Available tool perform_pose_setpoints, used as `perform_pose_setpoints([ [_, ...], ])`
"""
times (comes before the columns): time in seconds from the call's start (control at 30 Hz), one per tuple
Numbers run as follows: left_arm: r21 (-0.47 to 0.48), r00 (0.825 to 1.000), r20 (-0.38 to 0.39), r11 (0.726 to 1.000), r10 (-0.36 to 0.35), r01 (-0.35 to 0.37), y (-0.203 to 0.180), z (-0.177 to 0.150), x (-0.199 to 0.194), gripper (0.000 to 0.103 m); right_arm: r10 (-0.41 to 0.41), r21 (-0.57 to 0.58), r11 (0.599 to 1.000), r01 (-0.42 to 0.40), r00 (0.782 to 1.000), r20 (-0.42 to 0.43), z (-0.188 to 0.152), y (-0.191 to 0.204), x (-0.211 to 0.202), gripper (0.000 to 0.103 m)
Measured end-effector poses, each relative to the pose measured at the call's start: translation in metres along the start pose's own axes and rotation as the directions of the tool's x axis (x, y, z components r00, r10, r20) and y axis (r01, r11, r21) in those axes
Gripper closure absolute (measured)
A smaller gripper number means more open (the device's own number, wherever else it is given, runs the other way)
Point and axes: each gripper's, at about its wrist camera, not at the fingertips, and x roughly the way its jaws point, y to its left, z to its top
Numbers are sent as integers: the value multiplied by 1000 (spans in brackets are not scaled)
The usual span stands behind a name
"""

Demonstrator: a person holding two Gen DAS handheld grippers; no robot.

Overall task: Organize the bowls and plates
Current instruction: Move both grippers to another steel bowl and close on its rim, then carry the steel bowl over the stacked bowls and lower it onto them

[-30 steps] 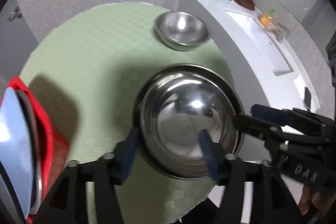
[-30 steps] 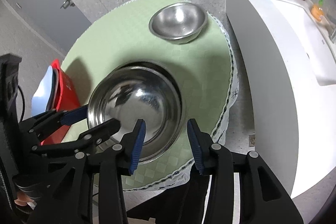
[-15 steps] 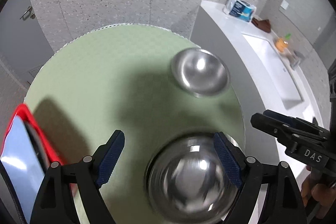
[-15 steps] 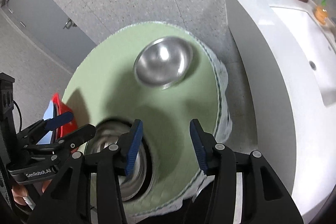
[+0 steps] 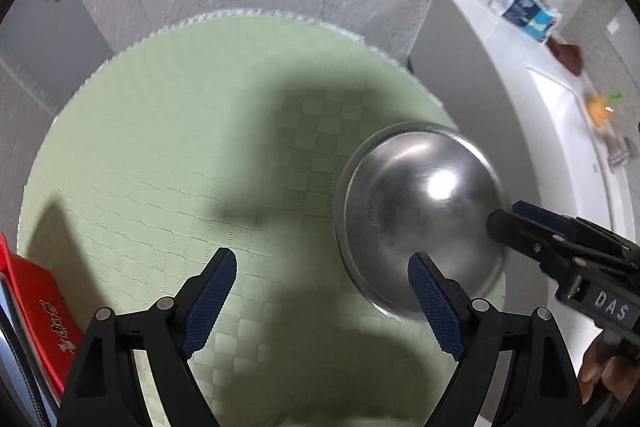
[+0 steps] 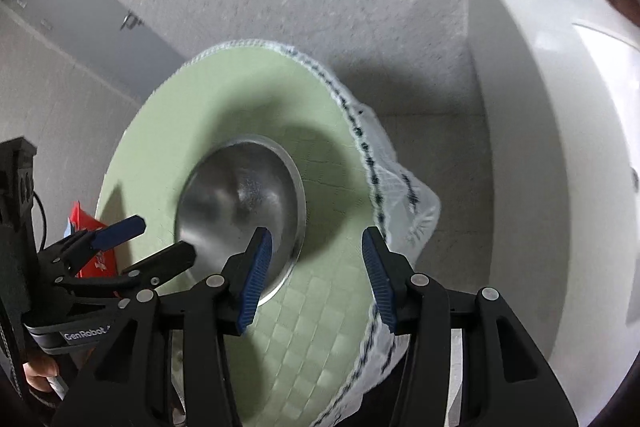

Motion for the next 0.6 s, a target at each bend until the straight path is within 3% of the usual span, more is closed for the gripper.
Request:
perform_pose_setpoints([
  [0.07, -14, 1000, -21, 1000, 5, -5, 0, 8, 11, 27, 31, -16, 999, -31, 999, -31, 6, -2, 13, 55],
  [0.17, -26, 999, -49, 1000, -1, 0, 0, 16, 25, 48, 60, -41, 997, -63, 996, -66, 9, -1, 28, 55],
  [0.23, -41, 998, -52, 998, -44, 42, 1, 20, 32, 58, 66, -75, 995, -71, 995, -72, 11, 1, 31, 69],
  [0.27, -47, 996, -46, 996, -73, 70, 1, 20, 32, 72, 68, -83, 994, -75, 994, -82, 12, 2, 33, 80],
  [0.3, -52, 994, -44, 993, -104, 102, 0, 21, 33, 82, 86, -81, 992, -94, 992, -95, 12, 2, 35, 83],
  [0.43, -29, 997, -27, 997, -72, 71, -3, 18, 30, 87, 87, -108, 989, -97, 992, -90, 8, 7, 31, 87],
  [0.6, -39, 994, 35, 993, -108, 109, -1, 3, 7, 89, 91, -117, 988, -96, 995, -45, -3, 14, 12, 87],
])
